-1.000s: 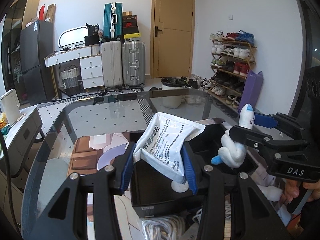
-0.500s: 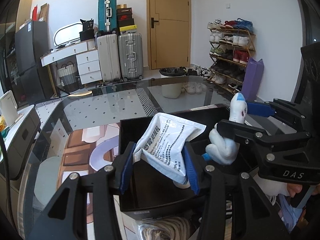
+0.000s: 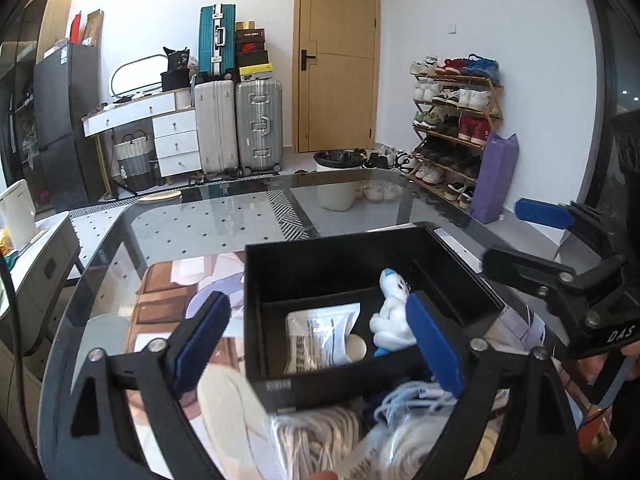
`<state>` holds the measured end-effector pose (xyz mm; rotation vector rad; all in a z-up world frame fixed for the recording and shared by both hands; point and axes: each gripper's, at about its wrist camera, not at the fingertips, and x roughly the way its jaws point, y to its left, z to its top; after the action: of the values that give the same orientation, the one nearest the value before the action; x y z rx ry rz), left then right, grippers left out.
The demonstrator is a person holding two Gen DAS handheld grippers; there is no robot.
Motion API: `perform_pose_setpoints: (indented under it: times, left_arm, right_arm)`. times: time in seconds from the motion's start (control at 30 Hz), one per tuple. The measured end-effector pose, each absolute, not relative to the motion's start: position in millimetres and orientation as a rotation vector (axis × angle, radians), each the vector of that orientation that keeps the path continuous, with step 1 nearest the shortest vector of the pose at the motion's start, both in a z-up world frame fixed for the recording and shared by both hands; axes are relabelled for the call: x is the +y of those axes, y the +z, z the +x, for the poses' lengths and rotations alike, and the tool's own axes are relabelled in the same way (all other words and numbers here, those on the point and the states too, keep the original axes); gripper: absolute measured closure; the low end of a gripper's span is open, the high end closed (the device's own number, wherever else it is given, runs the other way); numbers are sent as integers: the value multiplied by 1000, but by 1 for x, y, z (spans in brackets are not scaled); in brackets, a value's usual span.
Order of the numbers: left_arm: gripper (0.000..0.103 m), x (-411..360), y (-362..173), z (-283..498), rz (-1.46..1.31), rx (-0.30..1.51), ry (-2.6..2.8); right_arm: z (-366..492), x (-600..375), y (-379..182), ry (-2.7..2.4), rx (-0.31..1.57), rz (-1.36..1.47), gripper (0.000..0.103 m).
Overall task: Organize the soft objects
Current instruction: 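Withdraw the left gripper and move the right gripper to the white foam piece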
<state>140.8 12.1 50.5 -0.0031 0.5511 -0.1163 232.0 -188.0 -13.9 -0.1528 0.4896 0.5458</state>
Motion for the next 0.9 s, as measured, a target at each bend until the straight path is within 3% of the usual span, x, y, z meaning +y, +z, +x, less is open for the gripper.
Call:
perform_pose_setpoints:
  times: [0.03,0.43,0.9]
  left_arm:
    - [0,13,51,135,-9,551,-112]
    - [0,20,56,85,-54,530,-96]
    - [0,13,29,68,-21,578,-69]
  right_arm:
    - [227,-192,-14,538,495,-154,1]
    - [173,-241,-39,512,577,-65,1]
    - [179,-248,-65,501,676,-25,1]
